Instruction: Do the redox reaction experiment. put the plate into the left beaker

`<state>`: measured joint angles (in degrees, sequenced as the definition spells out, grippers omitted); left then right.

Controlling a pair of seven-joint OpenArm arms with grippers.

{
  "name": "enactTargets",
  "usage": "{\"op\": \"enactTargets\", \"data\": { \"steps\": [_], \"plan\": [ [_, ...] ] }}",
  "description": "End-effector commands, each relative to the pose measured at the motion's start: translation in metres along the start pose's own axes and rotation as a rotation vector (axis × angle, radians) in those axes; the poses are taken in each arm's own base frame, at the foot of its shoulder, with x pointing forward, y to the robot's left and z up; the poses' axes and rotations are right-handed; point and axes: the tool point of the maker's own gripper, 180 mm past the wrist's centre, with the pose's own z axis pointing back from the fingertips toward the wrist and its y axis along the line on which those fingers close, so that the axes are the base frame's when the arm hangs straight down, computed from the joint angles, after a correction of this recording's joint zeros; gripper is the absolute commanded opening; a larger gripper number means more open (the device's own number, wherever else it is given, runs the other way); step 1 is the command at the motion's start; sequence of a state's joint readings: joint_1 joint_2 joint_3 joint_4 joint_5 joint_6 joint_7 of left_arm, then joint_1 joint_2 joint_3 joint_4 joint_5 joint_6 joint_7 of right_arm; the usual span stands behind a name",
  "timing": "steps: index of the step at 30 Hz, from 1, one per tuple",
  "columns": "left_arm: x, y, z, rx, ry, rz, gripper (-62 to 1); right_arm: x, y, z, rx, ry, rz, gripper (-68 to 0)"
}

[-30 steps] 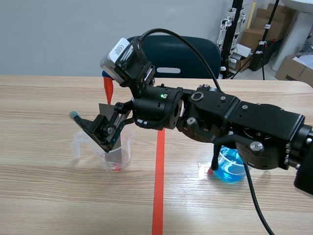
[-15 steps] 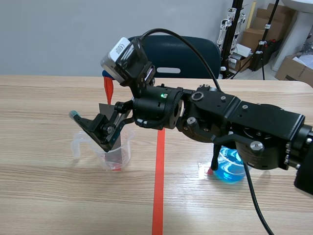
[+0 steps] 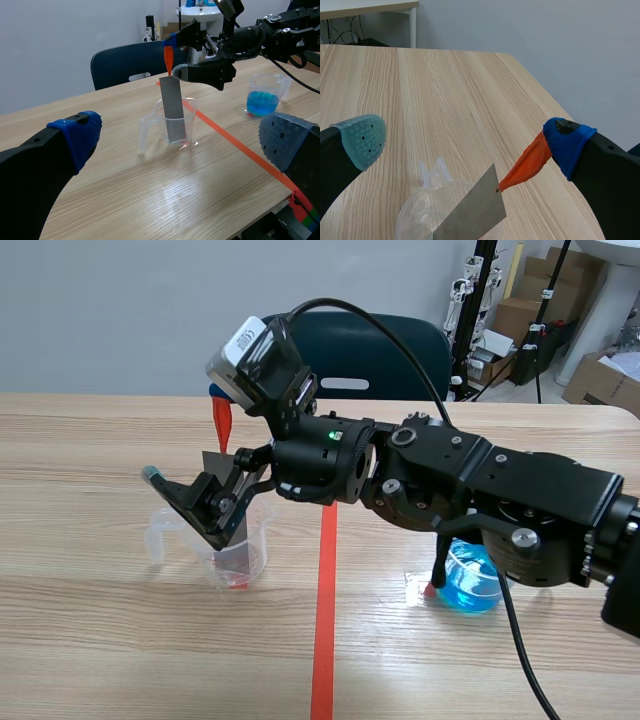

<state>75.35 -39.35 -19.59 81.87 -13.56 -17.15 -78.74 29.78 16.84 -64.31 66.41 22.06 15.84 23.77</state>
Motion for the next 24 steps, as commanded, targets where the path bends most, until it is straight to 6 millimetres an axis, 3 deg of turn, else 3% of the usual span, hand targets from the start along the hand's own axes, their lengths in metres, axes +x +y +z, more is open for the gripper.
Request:
{"op": "enactTargets", "data": {
  "steps": [1, 24],
  "plan": [
    [0.0070, 0.0009, -0.0016, 0.008, -0.033, -0.003, 1.4, 0.0131, -0.0041, -0.0033, -0.001, -0.043, 0.008, 0.4],
    [0.0065, 0.0010, -0.0017, 0.008, -0.031, -0.003, 1.4, 0.0145, -0.0042, -0.0032, -0.001, -0.050, 0.007, 0.4]
  ]
}}
